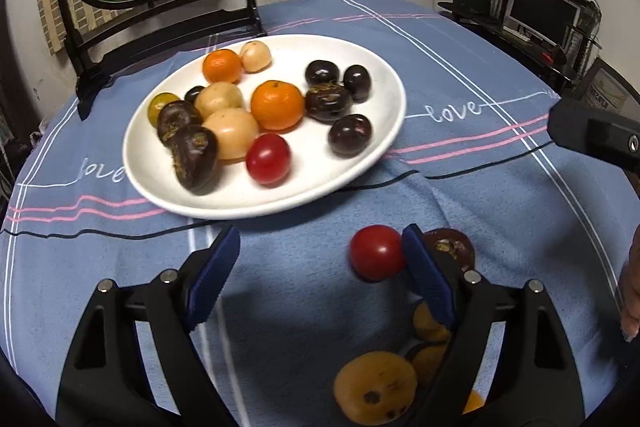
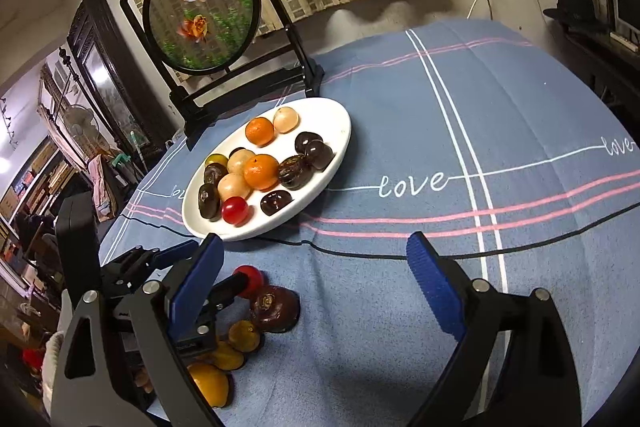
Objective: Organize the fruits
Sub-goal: 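Grasp the red tomato with the left tool, then grasp the large dark brown fruit with the right tool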
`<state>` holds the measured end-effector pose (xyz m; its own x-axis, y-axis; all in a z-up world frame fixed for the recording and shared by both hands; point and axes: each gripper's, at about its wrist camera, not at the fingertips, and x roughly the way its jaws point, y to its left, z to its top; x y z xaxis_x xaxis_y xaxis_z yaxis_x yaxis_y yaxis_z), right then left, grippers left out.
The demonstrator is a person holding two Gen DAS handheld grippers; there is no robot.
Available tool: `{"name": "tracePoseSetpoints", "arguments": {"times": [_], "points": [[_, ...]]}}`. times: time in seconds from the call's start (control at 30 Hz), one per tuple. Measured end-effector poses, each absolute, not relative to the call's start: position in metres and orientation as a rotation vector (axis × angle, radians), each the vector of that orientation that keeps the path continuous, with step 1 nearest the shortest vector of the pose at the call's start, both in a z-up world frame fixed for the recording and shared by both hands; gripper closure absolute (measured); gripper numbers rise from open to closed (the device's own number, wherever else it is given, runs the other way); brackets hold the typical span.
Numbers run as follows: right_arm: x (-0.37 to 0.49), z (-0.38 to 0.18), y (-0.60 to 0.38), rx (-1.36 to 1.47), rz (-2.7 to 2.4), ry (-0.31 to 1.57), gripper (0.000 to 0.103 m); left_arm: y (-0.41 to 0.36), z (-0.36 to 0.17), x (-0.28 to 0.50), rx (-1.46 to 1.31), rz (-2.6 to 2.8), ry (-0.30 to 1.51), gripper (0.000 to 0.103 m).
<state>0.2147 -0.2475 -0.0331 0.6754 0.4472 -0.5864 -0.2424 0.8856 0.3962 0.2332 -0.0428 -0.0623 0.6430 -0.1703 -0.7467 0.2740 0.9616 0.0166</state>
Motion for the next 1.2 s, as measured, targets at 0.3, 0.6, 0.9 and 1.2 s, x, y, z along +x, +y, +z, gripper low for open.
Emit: {"name": "tracePoseSetpoints", "arguments": {"times": [0.3, 0.6, 0.9, 1.2], "points": [[0.206, -0.025, -0.246, 0.27, 0.393, 0.688, 0.01, -0.051, -0.079, 0.24, 0.139, -0.328, 0.893, 0.057], [0.206, -0.036, -0.223, 0.165, 0.424, 0.724, 0.01, -0.026, -0.065, 0.231, 0.097, -0.282, 0.86, 0.073], [0.192, -0.055, -0.172, -0.049, 0.511, 0.742, 0.03, 0.012, -0.066, 0.226, 0.057, -0.194, 0.858, 0.073], [0.208, -0.078, -0.166, -0.063, 0.48, 0.837, 0.045, 0.007, -0.071, 0.228, 0.079, -0.197, 0.866, 0.073]]}}
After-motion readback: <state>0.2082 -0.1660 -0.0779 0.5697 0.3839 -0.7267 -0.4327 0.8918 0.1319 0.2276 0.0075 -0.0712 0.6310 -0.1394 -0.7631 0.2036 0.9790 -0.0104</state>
